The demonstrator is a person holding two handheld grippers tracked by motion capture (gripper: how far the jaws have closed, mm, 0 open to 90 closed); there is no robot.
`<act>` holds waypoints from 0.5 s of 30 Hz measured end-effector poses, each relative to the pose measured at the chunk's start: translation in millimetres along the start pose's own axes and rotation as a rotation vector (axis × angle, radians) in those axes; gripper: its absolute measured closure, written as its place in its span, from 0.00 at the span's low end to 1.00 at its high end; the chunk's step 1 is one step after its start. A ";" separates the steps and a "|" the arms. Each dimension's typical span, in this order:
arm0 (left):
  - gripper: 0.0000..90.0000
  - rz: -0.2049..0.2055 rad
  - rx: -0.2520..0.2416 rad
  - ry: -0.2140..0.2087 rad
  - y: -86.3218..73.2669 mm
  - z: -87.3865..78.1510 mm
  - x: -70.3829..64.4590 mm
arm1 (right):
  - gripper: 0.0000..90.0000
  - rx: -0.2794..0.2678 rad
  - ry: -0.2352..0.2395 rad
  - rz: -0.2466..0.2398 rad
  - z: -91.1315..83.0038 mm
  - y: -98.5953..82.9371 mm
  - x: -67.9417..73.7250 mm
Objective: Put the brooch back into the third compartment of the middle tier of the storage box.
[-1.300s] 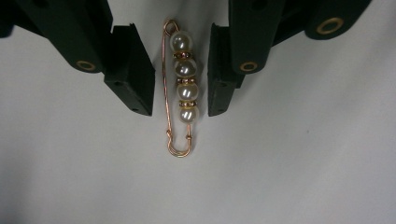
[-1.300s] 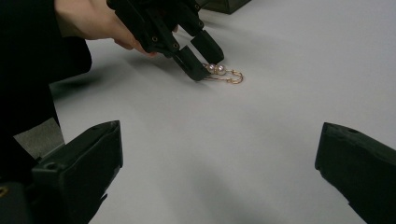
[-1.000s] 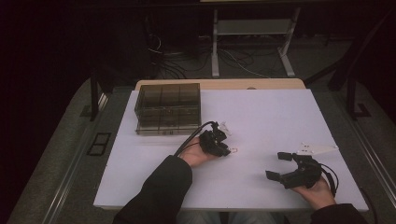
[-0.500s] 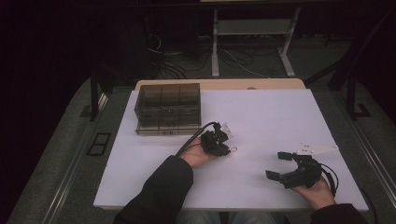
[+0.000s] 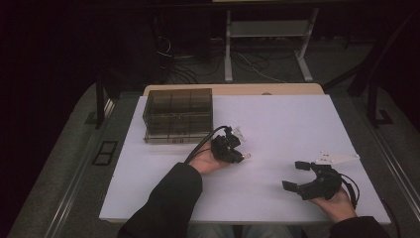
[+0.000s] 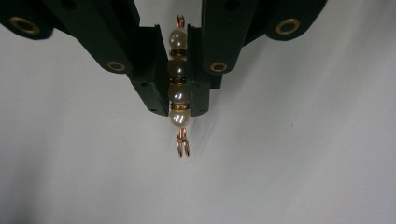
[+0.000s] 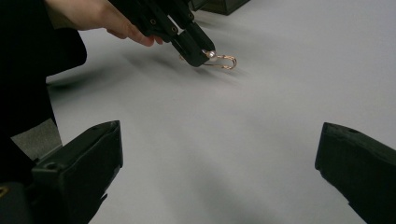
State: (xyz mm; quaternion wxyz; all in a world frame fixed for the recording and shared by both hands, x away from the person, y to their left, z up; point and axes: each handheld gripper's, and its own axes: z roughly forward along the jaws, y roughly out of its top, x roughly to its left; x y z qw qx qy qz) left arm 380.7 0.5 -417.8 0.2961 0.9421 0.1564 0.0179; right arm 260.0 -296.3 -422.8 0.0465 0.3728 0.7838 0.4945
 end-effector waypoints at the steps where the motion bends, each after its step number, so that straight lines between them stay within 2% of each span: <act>1: 0.88 -0.006 -0.011 0.001 -0.1 -1.1 0.2 | 0.00 -0.001 -0.001 0.003 -0.2 0.0 0.0; 10: 0.88 -0.021 -0.031 -0.005 -3.4 -16.0 4.8 | 0.00 -0.002 -0.001 0.000 -0.7 0.0 -0.3; 13: 0.88 -0.043 -0.040 -0.012 -4.5 -18.6 4.9 | 0.00 -0.001 -0.001 0.001 -0.8 0.0 -0.2; 15: 0.88 -0.035 -0.041 -0.014 -4.6 -20.2 6.4 | 0.00 -0.002 -0.001 0.000 -1.0 0.0 -0.4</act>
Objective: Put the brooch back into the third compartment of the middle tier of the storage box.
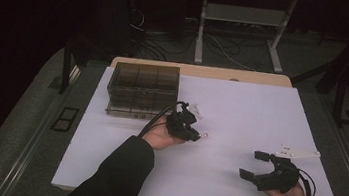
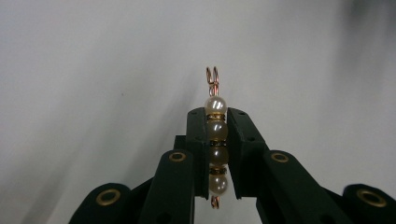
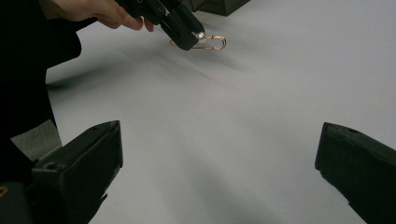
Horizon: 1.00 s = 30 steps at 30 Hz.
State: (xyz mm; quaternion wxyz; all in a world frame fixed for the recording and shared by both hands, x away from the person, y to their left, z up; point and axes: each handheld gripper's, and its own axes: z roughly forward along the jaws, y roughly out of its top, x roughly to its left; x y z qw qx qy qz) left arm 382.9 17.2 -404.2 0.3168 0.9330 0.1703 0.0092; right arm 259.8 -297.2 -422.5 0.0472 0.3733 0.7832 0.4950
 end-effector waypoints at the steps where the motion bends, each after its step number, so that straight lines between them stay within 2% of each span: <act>1: 0.88 -0.002 -0.003 -0.001 0.0 -0.6 0.0 | 0.00 -0.001 0.000 -0.001 -0.2 0.0 -0.1; 11: 0.88 -0.019 -0.025 -0.004 -0.3 -11.1 1.8 | 0.00 -0.005 -0.001 0.002 -0.9 -0.2 -0.7; 12: 0.88 0.006 -0.029 0.003 0.0 -12.6 4.5 | 0.00 -0.005 -0.002 0.001 -0.9 -0.3 -0.7; 19: 0.88 -0.018 -0.043 0.007 -1.5 -23.4 6.3 | 0.00 -0.005 -0.001 0.004 -0.9 -0.2 -0.8; 30: 0.88 -0.020 -0.069 0.025 -1.3 -41.1 11.2 | 0.00 -0.006 0.000 0.004 -0.9 -0.2 -0.6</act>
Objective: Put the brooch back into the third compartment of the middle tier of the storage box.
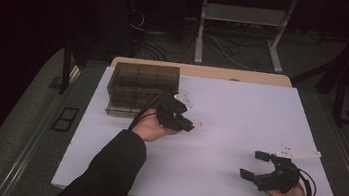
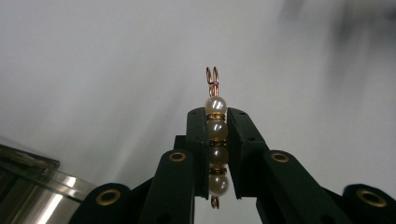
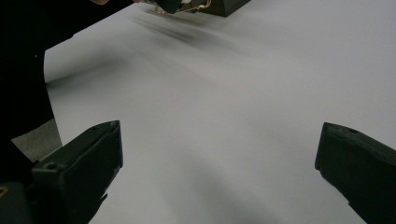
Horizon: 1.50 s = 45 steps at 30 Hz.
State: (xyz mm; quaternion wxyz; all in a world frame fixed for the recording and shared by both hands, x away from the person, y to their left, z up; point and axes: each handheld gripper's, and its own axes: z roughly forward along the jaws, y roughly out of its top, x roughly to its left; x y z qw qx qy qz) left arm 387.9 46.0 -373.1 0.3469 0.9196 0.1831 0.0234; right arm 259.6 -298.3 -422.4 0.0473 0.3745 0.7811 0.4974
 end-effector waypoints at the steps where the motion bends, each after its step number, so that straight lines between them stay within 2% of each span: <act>1: 0.88 0.003 0.004 0.002 -0.1 -1.7 0.7 | 0.00 0.000 0.000 0.000 -0.1 0.0 0.0; 7: 0.88 0.001 -0.022 0.016 -0.2 -9.9 2.5 | 0.00 0.002 0.001 0.000 0.1 -0.1 0.0; 18: 0.88 -0.003 -0.041 0.053 0.2 -38.6 14.5 | 0.00 0.000 -0.001 0.002 -0.1 0.0 -0.2; 20: 0.88 -0.022 -0.057 0.062 -0.8 -41.8 15.9 | 0.00 0.000 -0.002 0.001 -0.1 -0.1 -0.3; 23: 0.88 -0.027 -0.063 0.078 -2.6 -47.2 19.6 | 0.00 0.001 -0.003 0.003 -0.2 -0.2 -0.3; 27: 0.88 -0.047 -0.087 0.091 -4.9 -52.3 22.7 | 0.00 0.002 -0.002 0.002 0.2 -0.2 -0.2; 41: 0.88 -0.060 -0.073 0.124 -13.6 -63.7 33.6 | 0.00 0.003 -0.004 0.004 0.3 -0.3 -0.6; 45: 0.88 -0.076 -0.086 0.124 -15.4 -65.7 36.2 | 0.00 0.002 -0.004 0.003 0.1 -0.3 -0.7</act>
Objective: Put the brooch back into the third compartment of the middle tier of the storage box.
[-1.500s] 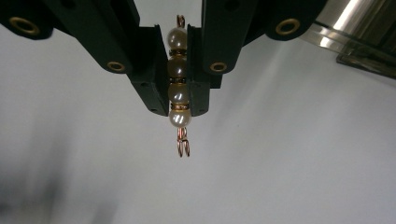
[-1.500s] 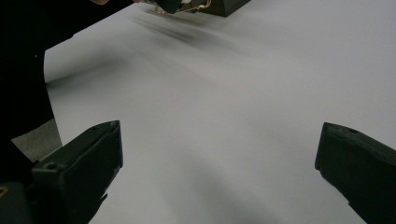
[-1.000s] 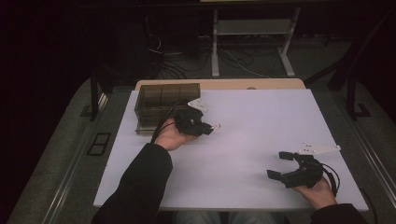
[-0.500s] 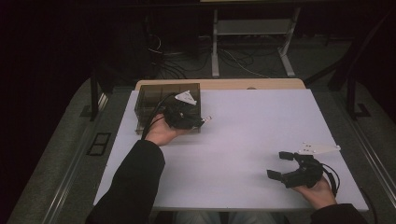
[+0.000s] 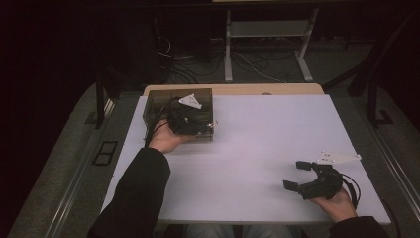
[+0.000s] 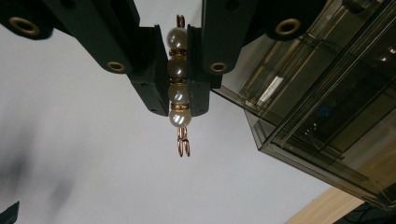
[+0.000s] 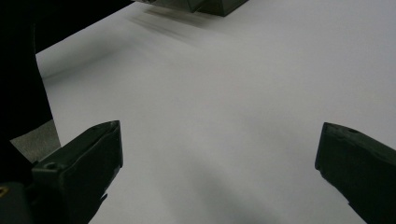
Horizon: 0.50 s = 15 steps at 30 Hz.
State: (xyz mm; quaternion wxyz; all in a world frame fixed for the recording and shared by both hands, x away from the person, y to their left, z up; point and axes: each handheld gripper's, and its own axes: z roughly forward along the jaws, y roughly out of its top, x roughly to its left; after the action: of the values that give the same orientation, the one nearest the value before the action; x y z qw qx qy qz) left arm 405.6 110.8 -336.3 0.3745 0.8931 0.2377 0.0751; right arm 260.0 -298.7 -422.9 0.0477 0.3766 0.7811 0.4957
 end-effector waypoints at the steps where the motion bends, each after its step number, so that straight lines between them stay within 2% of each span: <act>1: 0.88 0.002 0.000 -0.001 -0.4 -0.4 0.9 | 0.00 0.000 0.000 0.000 0.0 0.0 0.0; 4: 0.88 0.012 0.011 0.004 -1.5 -1.5 3.7 | 0.00 0.000 0.000 0.000 0.2 -0.1 0.0; 10: 0.88 -0.021 -0.010 0.021 -4.4 -2.3 8.8 | 0.00 0.001 0.000 0.001 -0.1 -0.1 0.1; 15: 0.88 -0.023 -0.009 0.033 -7.7 -1.9 15.4 | 0.00 0.001 0.000 0.001 0.0 -0.1 -0.1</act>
State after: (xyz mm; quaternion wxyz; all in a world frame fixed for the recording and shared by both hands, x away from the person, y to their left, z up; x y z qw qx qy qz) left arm 415.6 124.1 -341.1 0.3752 0.8874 0.2537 0.0865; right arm 260.0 -298.8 -423.0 0.0473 0.3768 0.7813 0.4953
